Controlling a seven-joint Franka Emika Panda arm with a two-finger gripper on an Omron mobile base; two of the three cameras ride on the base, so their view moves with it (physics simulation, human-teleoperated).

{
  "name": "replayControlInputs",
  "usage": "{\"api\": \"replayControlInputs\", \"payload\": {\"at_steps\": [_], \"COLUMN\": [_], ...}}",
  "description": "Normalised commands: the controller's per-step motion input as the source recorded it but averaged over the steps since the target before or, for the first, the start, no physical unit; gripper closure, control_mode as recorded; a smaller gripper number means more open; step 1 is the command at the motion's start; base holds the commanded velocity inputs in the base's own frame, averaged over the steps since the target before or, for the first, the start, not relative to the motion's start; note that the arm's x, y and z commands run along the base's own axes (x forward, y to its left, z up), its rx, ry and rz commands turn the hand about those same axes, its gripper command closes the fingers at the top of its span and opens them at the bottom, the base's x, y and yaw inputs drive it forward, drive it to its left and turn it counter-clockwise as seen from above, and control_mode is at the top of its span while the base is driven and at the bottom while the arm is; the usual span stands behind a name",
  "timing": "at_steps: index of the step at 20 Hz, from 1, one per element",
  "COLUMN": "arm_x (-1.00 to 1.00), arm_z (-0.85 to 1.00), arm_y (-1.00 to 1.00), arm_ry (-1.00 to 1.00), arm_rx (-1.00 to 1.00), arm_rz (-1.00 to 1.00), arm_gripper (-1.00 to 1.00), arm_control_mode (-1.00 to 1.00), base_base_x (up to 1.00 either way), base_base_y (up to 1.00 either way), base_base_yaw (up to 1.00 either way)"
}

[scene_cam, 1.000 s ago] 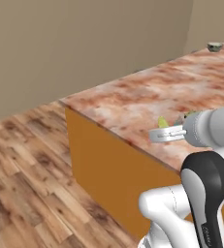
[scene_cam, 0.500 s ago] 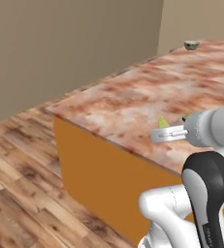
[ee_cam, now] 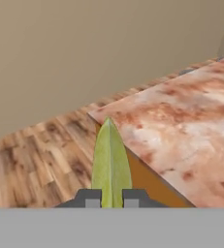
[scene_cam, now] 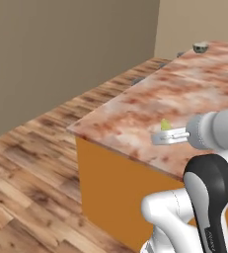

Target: There is a bowl on the dining counter. Grab a lemon wedge from the fridge and place it in the bowl. Then get the liquor bottle and glass cup from the cabinet and place them next to the bowl.

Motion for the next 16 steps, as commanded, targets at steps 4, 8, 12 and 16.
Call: {"api": "replayControlInputs", "payload": {"at_steps": [4,8,12,16], "arm_x": [0.00,0.00,0.00,0.00], "arm_z": [0.00,0.00,0.00,0.00], "arm_y": [0.00,0.00,0.00,0.00], "arm_ry": [0.00,0.00,0.00,0.00], "arm_rx": [0.00,0.00,0.00,0.00], "arm_rz": [0.00,0.00,0.00,0.00], "arm_gripper": [1.00,1.00,1.00,1.00], "arm_control_mode": [1.00,1.00,1.00,1.00], "base_base_x": [0.71,0.72,0.77,0.75], "base_base_y": [0.94,1.00,1.00,1.00], "base_base_yaw": [-0.15,-0.16,-0.18,-0.19]}}
